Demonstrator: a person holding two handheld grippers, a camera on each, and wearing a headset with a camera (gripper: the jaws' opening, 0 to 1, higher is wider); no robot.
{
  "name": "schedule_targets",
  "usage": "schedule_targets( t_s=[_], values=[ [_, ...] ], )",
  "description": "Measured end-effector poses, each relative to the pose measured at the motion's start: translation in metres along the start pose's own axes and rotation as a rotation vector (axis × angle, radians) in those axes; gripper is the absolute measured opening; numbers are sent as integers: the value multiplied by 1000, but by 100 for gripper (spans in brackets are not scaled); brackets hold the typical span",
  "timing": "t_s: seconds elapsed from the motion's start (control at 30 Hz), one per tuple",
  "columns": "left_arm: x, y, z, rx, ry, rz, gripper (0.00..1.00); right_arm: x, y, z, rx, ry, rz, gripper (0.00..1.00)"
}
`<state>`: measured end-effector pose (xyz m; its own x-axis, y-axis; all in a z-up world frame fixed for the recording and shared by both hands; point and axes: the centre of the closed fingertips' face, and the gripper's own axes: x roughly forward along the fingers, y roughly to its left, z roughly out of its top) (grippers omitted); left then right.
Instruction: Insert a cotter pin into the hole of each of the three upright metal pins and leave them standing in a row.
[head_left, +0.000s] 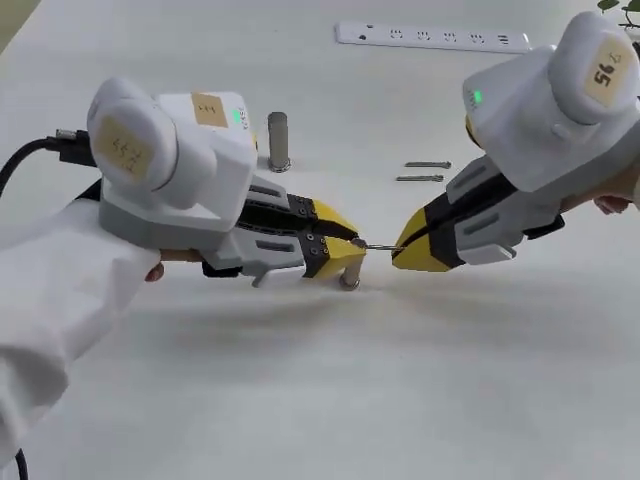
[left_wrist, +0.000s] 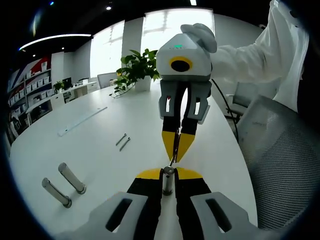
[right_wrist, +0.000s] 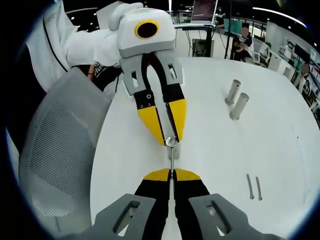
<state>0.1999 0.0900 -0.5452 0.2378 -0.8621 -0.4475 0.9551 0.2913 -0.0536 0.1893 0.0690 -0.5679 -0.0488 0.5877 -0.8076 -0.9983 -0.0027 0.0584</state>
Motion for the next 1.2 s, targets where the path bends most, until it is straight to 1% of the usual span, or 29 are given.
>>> schedule_targets(
  t_s=[0.17, 0.33, 0.43, 0.5, 0.53, 0.57, 0.63, 0.67, 0.73, 0.83, 0.87, 0.97, 1.07, 1.2],
  values=[
    [0, 0, 0, 1, 1, -1, 6, 5, 1, 2, -1, -6, 7, 0],
    [0, -1, -1, 4, 5, -2, 6, 11, 2, 9, -25, -3, 14, 0],
    [1, -1, 0, 6, 6, -2, 6, 14, 1, 14, -54, 3, 19, 0],
    [1, -1, -1, 11, 9, -1, 6, 15, -1, 15, -107, 26, 10, 0],
    [1, -1, -1, 11, 9, -2, 6, 15, 0, 15, -131, 33, 13, 0],
    [1, -1, -1, 10, 10, -6, 6, 17, 3, 17, -136, 35, 24, 0],
    [1, -2, -2, 11, 15, -7, 6, 19, 1, 14, -140, 46, 25, 0],
    [1, -2, -3, 12, 18, -9, 6, 19, 1, 13, -137, 46, 28, 0],
    [1, -2, -4, 8, 21, -9, 6, 20, 0, 13, -98, 39, 27, 0],
    [1, -2, -4, 11, 23, -8, 6, 18, -4, 11, -102, 38, 13, 12],
    [1, -2, -4, 12, 25, -8, 6, 16, -4, 9, -101, 41, 10, 13],
    [1, -2, -4, 17, 28, -8, 6, 13, -5, 5, -91, 45, 7, 7],
    [2, -2, -4, 20, 31, -8, 6, 10, -5, 3, -76, 45, 5, 6],
    [1, -2, -4, 23, 34, -6, 6, 9, -3, 5, -67, 34, 9, 1]
  ],
)
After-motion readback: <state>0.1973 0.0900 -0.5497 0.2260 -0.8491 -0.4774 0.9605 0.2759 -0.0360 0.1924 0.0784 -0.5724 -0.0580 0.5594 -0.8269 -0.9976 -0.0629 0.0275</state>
